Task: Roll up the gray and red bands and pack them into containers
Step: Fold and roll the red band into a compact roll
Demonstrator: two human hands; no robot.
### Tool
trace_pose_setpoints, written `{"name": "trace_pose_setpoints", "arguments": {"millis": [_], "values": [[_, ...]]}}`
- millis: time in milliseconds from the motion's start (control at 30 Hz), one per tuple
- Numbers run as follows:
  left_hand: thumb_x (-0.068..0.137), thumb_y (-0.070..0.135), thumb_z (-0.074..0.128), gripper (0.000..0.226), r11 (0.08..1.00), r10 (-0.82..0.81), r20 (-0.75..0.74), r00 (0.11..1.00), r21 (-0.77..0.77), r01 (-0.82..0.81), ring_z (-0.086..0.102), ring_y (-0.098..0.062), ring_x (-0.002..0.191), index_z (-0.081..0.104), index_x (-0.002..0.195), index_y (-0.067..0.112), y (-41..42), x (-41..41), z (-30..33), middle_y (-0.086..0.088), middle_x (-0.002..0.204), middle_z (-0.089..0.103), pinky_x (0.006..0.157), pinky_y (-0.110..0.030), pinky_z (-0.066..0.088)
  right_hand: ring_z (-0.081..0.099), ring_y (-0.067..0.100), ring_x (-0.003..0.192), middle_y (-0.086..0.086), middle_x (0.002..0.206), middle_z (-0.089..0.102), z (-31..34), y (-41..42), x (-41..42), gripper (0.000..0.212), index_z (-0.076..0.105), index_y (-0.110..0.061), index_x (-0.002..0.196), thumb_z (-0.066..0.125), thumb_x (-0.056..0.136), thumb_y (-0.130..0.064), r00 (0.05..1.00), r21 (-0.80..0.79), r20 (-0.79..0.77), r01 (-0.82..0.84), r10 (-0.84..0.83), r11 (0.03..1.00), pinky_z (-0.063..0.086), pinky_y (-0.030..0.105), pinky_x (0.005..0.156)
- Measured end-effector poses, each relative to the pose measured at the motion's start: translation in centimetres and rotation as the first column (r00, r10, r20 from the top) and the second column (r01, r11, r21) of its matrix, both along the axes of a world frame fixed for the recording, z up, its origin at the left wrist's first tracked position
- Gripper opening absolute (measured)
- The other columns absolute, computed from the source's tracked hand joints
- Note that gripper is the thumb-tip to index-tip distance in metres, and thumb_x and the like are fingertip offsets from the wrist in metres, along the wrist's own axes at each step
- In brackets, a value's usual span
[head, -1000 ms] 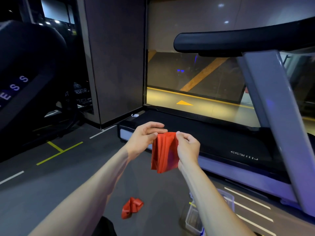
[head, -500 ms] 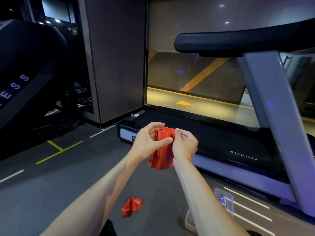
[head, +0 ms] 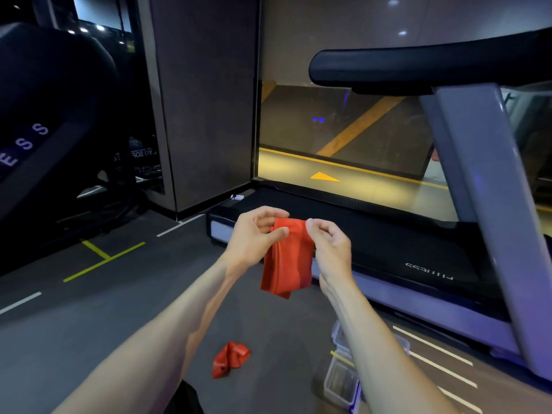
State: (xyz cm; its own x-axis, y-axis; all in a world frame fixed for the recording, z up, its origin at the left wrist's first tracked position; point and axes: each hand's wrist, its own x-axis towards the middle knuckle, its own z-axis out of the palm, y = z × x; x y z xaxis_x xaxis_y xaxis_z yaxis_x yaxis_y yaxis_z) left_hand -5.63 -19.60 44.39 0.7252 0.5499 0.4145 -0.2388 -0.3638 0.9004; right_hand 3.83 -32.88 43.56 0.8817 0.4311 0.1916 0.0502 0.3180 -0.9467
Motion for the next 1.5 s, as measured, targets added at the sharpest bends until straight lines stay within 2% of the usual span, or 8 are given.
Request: {"name": "trace_pose_setpoints", "arguments": {"millis": [300,500,600,700,900,1233,1367,1500], "values": [[0.087,0.008,0.08,0.027,0.998,-0.051,0.003,0.999,-0.031,0.051,0.075,-0.017,0.094,0.073,0.11,0.021,0.7,0.2,1.2,-0.001,0.1,0.079,0.085,-0.03,0.058,0.068,0.012,0.074,0.008,0.087,0.073,0.5,0.3,2.1,0.012,0.068,-0.011,0.096,0.075,0.089,-0.004,0.983,0.084,0.002,-0.181,0.181,0.98,0.055,0.024,0.065],[0.098,0.014,0.069,0.03,0.99,-0.136,0.097,0.986,-0.025,0.139,0.068,-0.019,0.117,0.065,0.126,0.021,1.2,-0.5,1.1,0.002,0.127,0.071,0.1,-0.036,0.055,0.068,0.013,0.075,0.005,0.082,0.073,1.7,1.2,3.3,0.011,0.065,-0.01,0.095,0.069,0.092,0.001,0.978,0.174,-0.083,-0.176,0.193,0.969,0.056,0.031,0.078],[0.099,-0.003,0.056,0.029,0.999,-0.028,0.133,0.991,-0.041,0.033,0.072,-0.022,0.107,0.066,0.117,0.018,2.0,-1.7,-1.0,0.002,0.121,0.071,0.089,-0.038,0.058,0.067,0.013,0.077,0.004,0.083,0.073,2.4,1.0,4.4,0.011,0.065,-0.012,0.095,0.068,0.094,-0.002,0.966,0.164,-0.112,-0.213,0.233,0.963,0.052,0.041,0.09],[0.091,-0.002,0.056,0.036,0.996,0.005,0.009,1.0,0.084,-0.006,0.071,-0.023,0.092,0.071,0.103,0.029,1.9,-2.0,-4.3,0.005,0.105,0.073,0.081,-0.044,0.055,0.067,0.01,0.073,0.001,0.081,0.073,3.2,0.7,5.0,0.01,0.064,-0.015,0.095,0.067,0.095,-0.006,0.952,0.154,-0.134,-0.255,0.276,0.955,0.054,0.035,0.082],[0.086,-0.004,0.068,0.046,0.965,0.018,-0.005,1.0,0.262,-0.016,0.058,-0.017,0.077,0.069,0.12,0.027,0.0,-1.2,-6.1,0.008,0.108,0.062,0.071,-0.022,0.051,0.066,0.011,0.074,0.002,0.084,0.072,4.1,0.3,4.9,0.009,0.064,-0.017,0.097,0.068,0.094,-0.009,0.938,0.15,-0.136,-0.3,0.32,0.942,0.058,0.031,0.07],[0.079,0.029,0.085,0.036,0.881,0.112,-0.085,0.99,0.469,-0.059,0.047,0.004,0.079,0.072,0.113,0.029,-0.7,-0.2,-6.3,0.013,0.088,0.043,0.072,-0.016,0.036,0.068,0.015,0.081,0.004,0.092,0.073,4.9,0.4,4.4,0.011,0.065,-0.017,0.102,0.07,0.093,-0.013,0.937,0.122,-0.127,-0.31,0.325,0.943,0.057,0.039,0.082],[0.076,0.035,0.088,0.029,0.902,0.22,0.056,0.974,0.369,-0.225,0.043,-0.006,0.067,0.066,0.094,0.035,-1.8,-0.4,-8.0,0.012,0.079,0.046,0.062,-0.023,0.037,0.071,0.014,0.081,0.005,0.089,0.075,4.6,0.8,4.6,0.011,0.067,-0.014,0.1,0.071,0.092,-0.009,0.946,0.153,-0.136,-0.272,0.293,0.95,0.06,0.034,0.076],[0.08,0.039,0.084,0.045,0.947,0.125,-0.012,0.992,0.298,-0.116,0.051,-0.004,0.074,0.062,0.119,0.036,-2.6,0.3,-7.8,0.016,0.091,0.058,0.068,-0.021,0.043,0.073,0.013,0.081,0.004,0.089,0.076,3.9,1.2,4.5,0.011,0.067,-0.012,0.106,0.067,0.095,-0.01,0.931,0.174,-0.177,-0.291,0.32,0.941,0.061,0.031,0.069]]}}
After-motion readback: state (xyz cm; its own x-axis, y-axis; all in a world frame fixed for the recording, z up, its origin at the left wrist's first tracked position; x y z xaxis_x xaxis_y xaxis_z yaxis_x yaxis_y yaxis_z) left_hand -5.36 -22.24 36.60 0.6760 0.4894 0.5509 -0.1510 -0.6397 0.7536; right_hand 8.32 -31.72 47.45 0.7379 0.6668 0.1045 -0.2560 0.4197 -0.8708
